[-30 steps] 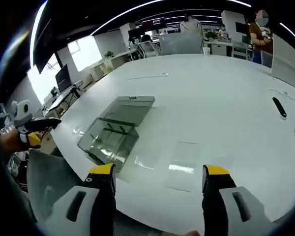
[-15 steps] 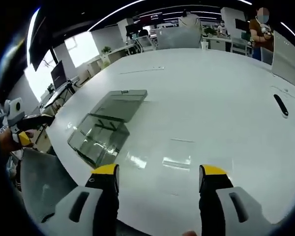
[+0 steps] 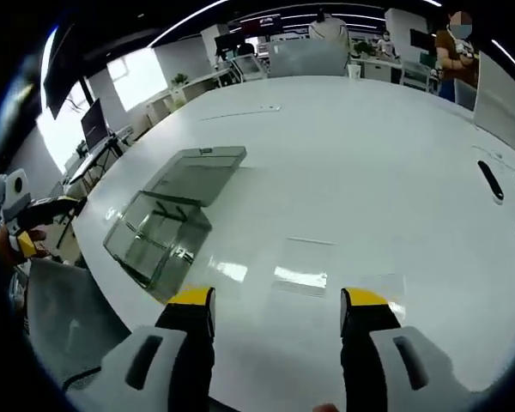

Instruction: Insert the divider into the dual guide fixture by aligning both edges with the guide slots and pushing it downward to the bottom, including one-sided entry, uneven engagement, binding, and posture correction.

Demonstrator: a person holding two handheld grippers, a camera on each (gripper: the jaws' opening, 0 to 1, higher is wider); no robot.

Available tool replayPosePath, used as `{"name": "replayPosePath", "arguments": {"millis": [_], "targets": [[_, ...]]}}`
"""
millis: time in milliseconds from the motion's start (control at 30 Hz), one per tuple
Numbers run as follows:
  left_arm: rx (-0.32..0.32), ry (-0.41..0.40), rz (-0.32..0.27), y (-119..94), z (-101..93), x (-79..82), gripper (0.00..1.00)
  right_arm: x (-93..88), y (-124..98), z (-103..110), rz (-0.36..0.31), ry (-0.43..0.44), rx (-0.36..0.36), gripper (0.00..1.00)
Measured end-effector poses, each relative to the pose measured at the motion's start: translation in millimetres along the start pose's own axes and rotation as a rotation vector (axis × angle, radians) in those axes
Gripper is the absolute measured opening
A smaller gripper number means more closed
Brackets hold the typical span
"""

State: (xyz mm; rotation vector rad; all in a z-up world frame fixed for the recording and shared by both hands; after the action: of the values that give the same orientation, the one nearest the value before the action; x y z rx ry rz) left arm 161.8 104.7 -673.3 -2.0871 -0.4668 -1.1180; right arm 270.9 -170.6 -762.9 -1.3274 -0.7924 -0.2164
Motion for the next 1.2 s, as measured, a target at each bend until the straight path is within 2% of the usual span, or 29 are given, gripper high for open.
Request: {"name": "replayPosePath", "arguments": {"millis": [400,633,1200], "targets": [[-0.031,0.020,0.009,0,-5.0,-2.6,0.85,-4.6,11,0,0.031,-0.008,-0.013,0.52],[-0.036,0.026,0.014,-2,-4.1,-4.1,0.85,-2.2,19,-2,0.050,-0.008,-0.046,0.46],[-0.047,0.026,0.011,-4,-1.3,-7.1,0.85,-9.9,30,-6,0.101,-0.001,-0.087,0.44]]}}
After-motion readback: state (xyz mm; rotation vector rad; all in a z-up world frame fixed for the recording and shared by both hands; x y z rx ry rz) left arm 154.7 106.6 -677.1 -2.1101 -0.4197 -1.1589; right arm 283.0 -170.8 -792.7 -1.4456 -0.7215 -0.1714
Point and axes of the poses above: the point that each gripper's makers call its tool centre point, and the gripper's own axes: y roughly forward along the fingers, z roughly to its left, x roughly out of its top, the point moved 2 cm from there along -y, roughly backward along the fingers, and after that the axes turned 10 degrees about -x, right-handed, at the moved point
